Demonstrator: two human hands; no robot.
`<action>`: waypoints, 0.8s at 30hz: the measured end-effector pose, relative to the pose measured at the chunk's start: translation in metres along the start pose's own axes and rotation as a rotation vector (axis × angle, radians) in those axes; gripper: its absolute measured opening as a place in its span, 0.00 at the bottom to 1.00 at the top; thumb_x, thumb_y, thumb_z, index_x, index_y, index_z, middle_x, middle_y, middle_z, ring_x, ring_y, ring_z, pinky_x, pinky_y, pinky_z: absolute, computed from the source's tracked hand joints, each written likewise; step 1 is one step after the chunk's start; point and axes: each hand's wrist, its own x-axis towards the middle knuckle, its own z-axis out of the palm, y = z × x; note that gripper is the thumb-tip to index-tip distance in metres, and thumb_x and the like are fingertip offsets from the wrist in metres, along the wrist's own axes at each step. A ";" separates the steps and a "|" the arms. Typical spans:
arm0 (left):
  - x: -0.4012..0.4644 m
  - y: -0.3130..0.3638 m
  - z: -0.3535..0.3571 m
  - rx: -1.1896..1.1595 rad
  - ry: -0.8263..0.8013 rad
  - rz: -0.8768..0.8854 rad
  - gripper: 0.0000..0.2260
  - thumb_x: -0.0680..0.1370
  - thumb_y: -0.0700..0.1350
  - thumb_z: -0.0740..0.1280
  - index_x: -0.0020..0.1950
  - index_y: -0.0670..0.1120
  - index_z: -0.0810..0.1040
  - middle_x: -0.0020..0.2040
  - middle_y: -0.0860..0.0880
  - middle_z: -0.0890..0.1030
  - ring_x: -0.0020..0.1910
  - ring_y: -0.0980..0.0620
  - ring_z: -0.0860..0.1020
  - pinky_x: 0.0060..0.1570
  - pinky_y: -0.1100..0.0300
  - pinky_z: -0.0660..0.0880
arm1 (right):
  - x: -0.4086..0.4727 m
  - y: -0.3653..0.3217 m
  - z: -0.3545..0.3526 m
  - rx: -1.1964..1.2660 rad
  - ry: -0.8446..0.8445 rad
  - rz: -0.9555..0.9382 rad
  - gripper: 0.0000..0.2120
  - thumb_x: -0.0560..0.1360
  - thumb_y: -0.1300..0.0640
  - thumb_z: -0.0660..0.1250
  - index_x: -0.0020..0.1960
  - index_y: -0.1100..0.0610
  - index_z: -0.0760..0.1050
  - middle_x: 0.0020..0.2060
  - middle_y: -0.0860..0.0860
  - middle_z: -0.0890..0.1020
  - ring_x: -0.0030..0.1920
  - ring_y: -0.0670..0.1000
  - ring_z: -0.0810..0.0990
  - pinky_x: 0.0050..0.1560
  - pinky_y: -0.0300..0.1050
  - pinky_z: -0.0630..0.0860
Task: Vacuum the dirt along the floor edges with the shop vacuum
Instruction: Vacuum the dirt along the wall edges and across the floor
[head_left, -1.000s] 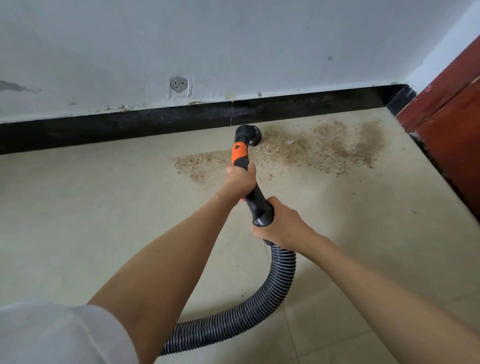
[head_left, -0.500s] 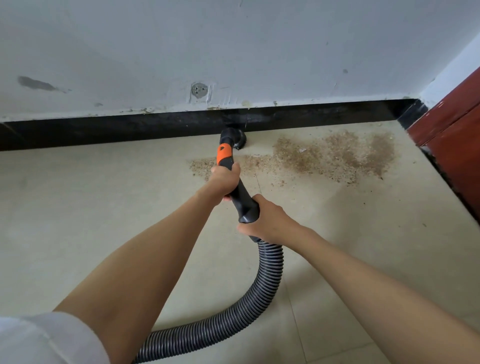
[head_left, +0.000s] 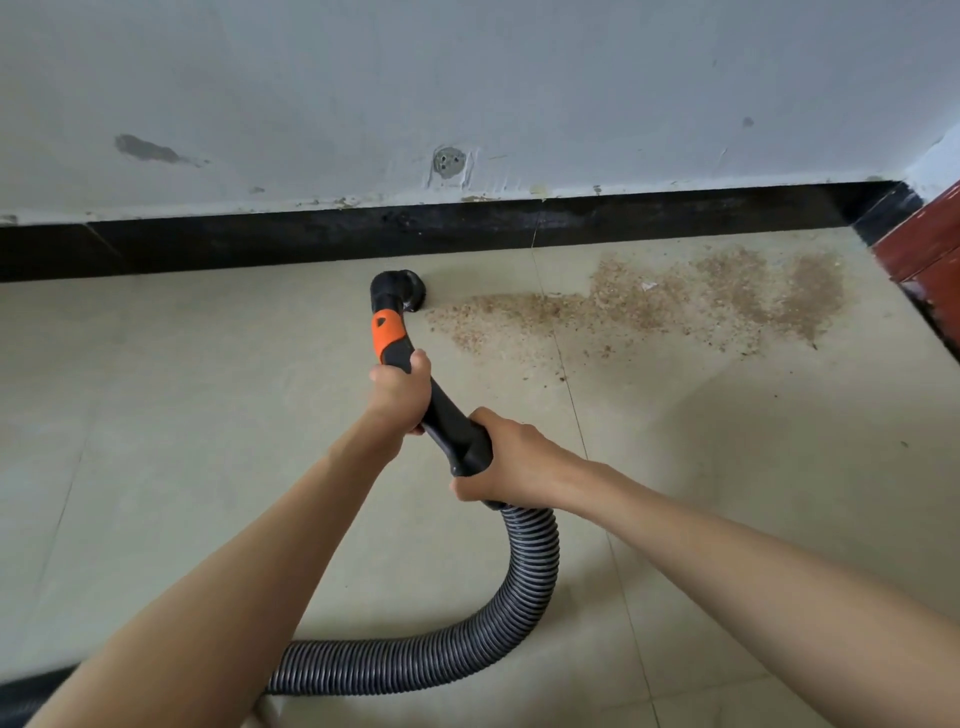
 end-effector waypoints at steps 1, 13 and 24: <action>-0.004 -0.002 0.004 0.004 -0.022 0.002 0.20 0.81 0.53 0.54 0.65 0.38 0.63 0.45 0.44 0.72 0.40 0.48 0.74 0.30 0.59 0.71 | -0.005 0.003 0.002 -0.006 0.013 0.017 0.17 0.68 0.55 0.71 0.52 0.52 0.68 0.38 0.52 0.82 0.38 0.51 0.82 0.39 0.46 0.77; -0.010 0.023 0.060 0.030 -0.269 0.080 0.16 0.82 0.51 0.53 0.61 0.40 0.65 0.50 0.43 0.73 0.47 0.44 0.74 0.45 0.52 0.75 | -0.030 0.032 -0.015 0.016 0.150 0.163 0.17 0.69 0.53 0.69 0.53 0.53 0.66 0.37 0.51 0.82 0.36 0.51 0.82 0.37 0.43 0.76; -0.020 0.046 0.126 0.156 -0.361 0.159 0.18 0.82 0.53 0.54 0.62 0.39 0.64 0.43 0.45 0.72 0.34 0.51 0.71 0.28 0.60 0.68 | -0.048 0.076 -0.038 0.148 0.269 0.231 0.17 0.71 0.53 0.70 0.54 0.54 0.66 0.39 0.48 0.78 0.39 0.47 0.77 0.39 0.43 0.74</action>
